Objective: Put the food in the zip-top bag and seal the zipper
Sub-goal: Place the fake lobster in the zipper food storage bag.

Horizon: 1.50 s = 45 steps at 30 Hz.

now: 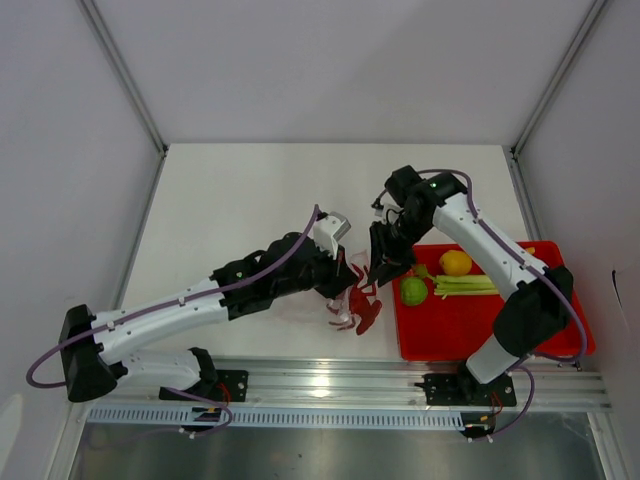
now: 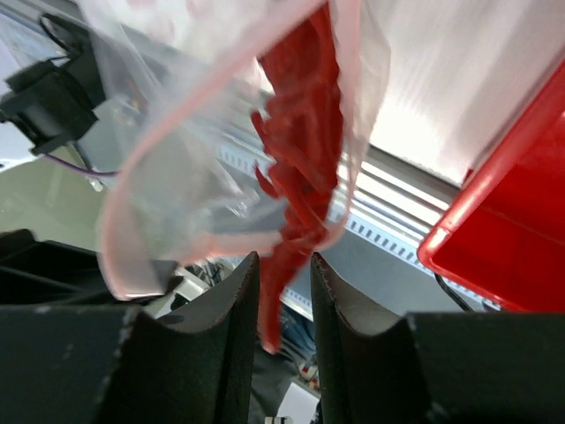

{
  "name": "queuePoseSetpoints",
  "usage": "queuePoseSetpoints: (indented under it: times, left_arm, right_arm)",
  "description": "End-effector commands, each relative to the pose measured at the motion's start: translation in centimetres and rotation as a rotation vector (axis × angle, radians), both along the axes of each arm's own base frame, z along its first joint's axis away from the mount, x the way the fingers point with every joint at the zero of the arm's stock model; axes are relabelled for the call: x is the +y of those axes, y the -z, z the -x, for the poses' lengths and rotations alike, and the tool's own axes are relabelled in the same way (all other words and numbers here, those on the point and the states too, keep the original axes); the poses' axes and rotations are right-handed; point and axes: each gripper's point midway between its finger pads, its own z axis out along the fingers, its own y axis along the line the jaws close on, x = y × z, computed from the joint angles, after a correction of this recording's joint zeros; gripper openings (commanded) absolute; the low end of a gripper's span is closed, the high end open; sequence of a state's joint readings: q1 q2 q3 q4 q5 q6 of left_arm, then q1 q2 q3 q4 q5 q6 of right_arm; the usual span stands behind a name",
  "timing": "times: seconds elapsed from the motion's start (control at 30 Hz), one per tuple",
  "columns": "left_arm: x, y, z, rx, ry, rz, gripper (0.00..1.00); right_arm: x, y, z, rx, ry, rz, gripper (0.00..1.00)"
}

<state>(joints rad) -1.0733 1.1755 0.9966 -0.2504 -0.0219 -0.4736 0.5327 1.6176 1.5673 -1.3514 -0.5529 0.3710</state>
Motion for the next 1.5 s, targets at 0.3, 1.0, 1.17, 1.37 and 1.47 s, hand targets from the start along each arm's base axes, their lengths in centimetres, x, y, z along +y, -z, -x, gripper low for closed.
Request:
queuePoseSetpoints:
  times: [0.3,1.0,1.17,1.37,1.47]
  left_arm:
    - [0.5,-0.9,-2.3,-0.020,-0.099,0.013,0.00]
    - [-1.0,-3.3,-4.0,0.049,-0.203,0.082,0.01]
    - [-1.3,-3.6,-3.9,0.053,-0.195,0.089,0.01]
    - [-1.4,-3.9,-3.9,0.053,-0.192,0.089,0.01]
    - [-1.4,-4.1,-3.9,0.050,-0.190,0.094,0.01]
  right_arm:
    - [-4.8,-2.7,4.0,-0.032,0.148,0.018,0.53]
    - [-0.2,-1.3,3.8,0.023,0.370,-0.063,0.54]
    - [0.4,-0.8,3.3,0.010,0.391,-0.055,0.52]
    - [1.6,-0.1,4.0,0.019,0.362,-0.034,0.50]
    - [1.4,0.3,4.2,0.020,0.371,-0.023,0.46]
